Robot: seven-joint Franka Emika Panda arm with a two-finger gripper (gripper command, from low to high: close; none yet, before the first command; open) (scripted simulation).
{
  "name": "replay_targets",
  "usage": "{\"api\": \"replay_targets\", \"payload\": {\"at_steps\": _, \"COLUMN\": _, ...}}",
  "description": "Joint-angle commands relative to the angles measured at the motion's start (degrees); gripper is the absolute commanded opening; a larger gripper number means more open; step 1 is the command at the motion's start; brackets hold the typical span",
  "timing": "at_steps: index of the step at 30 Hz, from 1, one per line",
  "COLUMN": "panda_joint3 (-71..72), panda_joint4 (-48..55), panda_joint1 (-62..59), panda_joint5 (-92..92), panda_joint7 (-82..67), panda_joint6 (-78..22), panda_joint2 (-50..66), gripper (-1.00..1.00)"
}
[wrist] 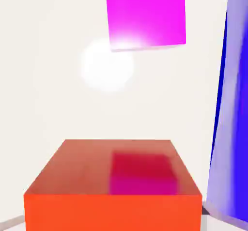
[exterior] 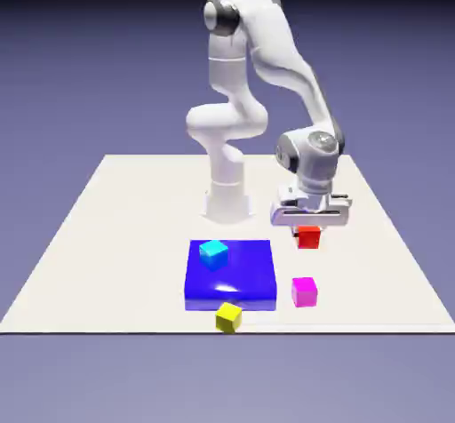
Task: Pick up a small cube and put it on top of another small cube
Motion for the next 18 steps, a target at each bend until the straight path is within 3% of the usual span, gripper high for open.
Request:
{"api": "replay_targets", "payload": {"at_steps": 1, "panda_joint3": -1.96, "panda_joint4": 0.40, "panda_joint1": -1.23, "panda_joint5": -0.59, "panda_joint7": -1.56, "panda_joint6": -1.80, "panda_joint2": -1.28, "gripper": -1.00}}
{"api": "replay_targets", "payload": {"at_steps": 8, "panda_joint3": -12.97, "panda_joint4": 2.64, "panda_joint1": -12.81, "panda_joint5": -2.95, "panda_joint7": -10.90, "panda_joint6": -11.70, "panda_joint2": -8.42, "gripper": -1.00}}
{"api": "replay_targets", "payload": {"at_steps": 13, "panda_joint3": -12.81, "panda_joint4": -1.92, "panda_joint1": -12.63, "panda_joint5": -2.42, "panda_joint7": -11.28, "panda_joint6": 0.46, "panda_joint2": -0.82, "gripper": -1.00}}
{"api": "replay_targets", "payload": {"at_steps": 14, "panda_joint3": -12.81, "panda_joint4": -1.92, "panda_joint1": -12.63, "panda_joint5": -2.42, "panda_joint7": -11.28, "panda_joint6": 0.46, "panda_joint2": -0.82, "gripper": 1.00}}
{"api": "replay_targets", "payload": {"at_steps": 18, "panda_joint3": -12.91, "panda_joint4": 0.88, "panda_joint1": -12.74, "panda_joint5": -2.74, "panda_joint7": -11.05, "panda_joint6": -7.01, "panda_joint2": -5.49, "gripper": 1.00}}
